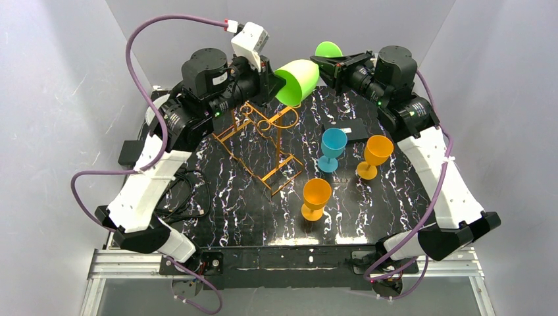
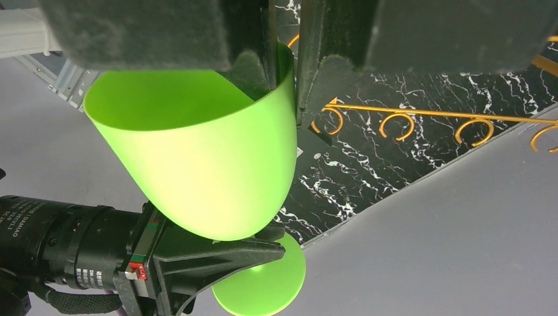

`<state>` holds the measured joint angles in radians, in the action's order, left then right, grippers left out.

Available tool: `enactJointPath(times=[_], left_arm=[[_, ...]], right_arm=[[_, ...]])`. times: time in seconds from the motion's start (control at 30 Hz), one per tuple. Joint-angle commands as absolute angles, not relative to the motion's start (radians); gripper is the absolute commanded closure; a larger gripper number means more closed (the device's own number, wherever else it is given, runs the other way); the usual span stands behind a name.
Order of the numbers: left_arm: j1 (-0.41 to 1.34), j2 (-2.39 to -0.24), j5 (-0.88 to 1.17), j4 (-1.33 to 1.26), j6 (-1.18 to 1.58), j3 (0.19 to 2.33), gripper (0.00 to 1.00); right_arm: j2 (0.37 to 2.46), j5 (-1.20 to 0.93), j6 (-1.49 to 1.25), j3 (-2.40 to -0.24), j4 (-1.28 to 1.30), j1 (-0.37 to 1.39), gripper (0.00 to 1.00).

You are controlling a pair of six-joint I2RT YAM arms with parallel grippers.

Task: Take the wine glass off the wine glass rack

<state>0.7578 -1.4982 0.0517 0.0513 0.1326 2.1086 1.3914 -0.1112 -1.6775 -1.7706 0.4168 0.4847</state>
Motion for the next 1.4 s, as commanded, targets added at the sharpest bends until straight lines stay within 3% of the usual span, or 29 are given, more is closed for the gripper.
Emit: enactJointPath(times=[0.0,0.4,0.53,0.6,0.83,1.37], left_arm=[[0.797,-1.481,0.065,-0.029,0.114,2.149,1.00],[0.814,-1.457,-0.033,-0.025,0.065,2.147,1.00],[0.815,-1.448,-0.066,-0.023,0.036,2.132,1.00],[0.815,-1.444,-0.083,-0.021,0.020,2.131,1.00],[0.815,-1.432,-0.171,0.024,-0.037,2.166,1.00],[0.814,-1.244,-0.289,0.286,-0.008,2.184,1.00]], right_arm=[[1.371,-0.154,-1.694,-1.758,0.368,0.495,0.84],[1.361,-0.190,-1.684,-1.728,0.328,0.495,0.48],[1.353,-0.204,-1.681,-1.716,0.281,0.495,0.29],[1.349,-0.211,-1.679,-1.712,0.269,0.496,0.24],[1.335,-0.210,-1.639,-1.701,0.252,0.496,0.18],[1.279,-0.101,-1.355,-1.732,0.273,0.495,0.17]])
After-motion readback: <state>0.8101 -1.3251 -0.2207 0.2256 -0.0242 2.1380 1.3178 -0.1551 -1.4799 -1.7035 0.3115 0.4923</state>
